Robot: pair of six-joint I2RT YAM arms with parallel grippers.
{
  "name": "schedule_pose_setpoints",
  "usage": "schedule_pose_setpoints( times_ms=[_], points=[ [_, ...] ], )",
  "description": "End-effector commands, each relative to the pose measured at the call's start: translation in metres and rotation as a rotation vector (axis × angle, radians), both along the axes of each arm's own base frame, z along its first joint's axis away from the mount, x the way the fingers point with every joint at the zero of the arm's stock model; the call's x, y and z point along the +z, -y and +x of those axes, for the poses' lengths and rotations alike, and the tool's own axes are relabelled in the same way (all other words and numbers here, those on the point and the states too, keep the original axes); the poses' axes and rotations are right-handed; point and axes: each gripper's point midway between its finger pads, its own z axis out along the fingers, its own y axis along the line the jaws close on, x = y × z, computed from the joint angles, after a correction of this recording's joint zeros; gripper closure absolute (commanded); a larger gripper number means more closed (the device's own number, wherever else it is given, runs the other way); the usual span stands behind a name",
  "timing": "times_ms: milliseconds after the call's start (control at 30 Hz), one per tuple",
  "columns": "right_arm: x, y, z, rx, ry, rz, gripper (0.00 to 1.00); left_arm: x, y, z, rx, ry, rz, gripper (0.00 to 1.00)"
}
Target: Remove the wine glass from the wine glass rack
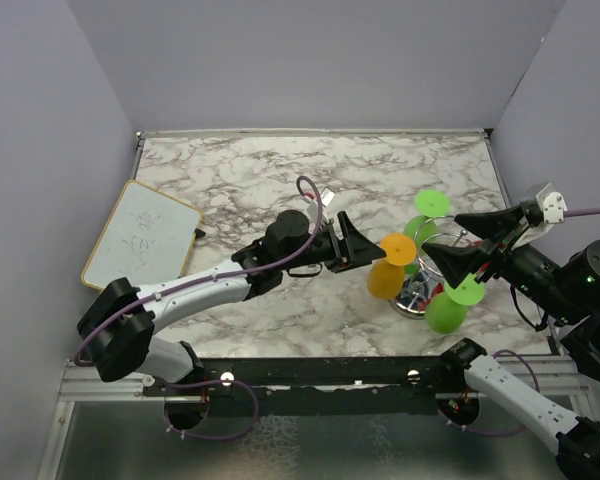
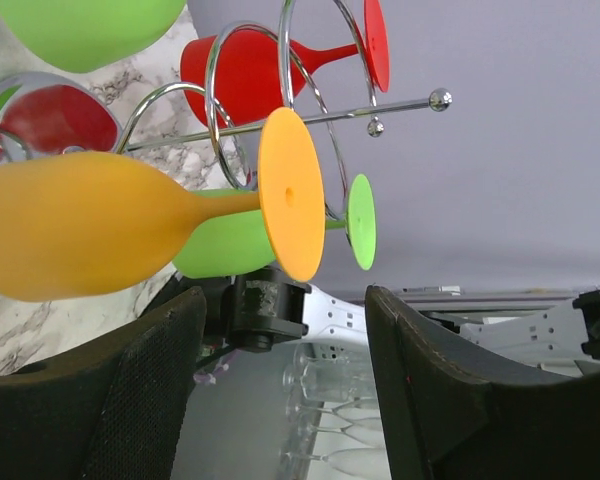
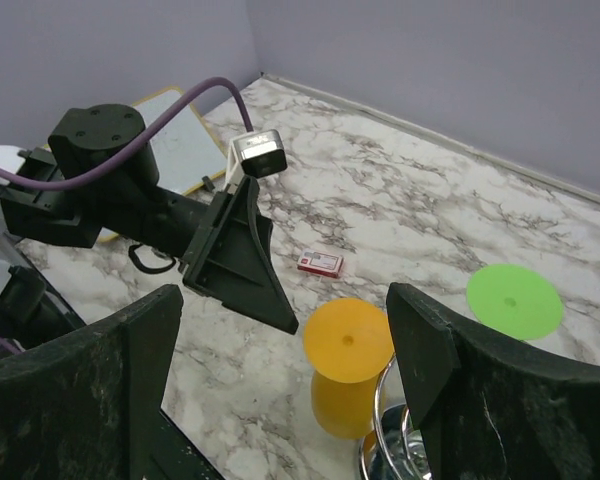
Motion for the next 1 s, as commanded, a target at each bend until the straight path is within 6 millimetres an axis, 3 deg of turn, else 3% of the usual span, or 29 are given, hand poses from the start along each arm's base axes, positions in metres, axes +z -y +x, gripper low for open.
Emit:
schedule_pose_setpoints(
  times_ms=[0,233,600,967],
  points=[
    [0.016,0.01,-0.003,-0.049,0.043,0.053,0.16,0.011,0.018,0.008,0.042,-0.023,-0.041,0.37],
    [0.021,0.021,-0.008,-0.081,0.082,0.073,0.16,0.01,0.026,0.015,0.078,-0.013,-0.033,0.53],
    [0.022,0.031,-0.01,-0.123,0.112,0.079,0.16,0.005,0.038,0.017,0.07,-0.023,-0.029,0.67],
    [0.02,0.039,-0.014,-0.148,0.129,0.08,0.16,0.014,0.034,0.015,0.075,-0.016,-0.051,0.85]
  ],
)
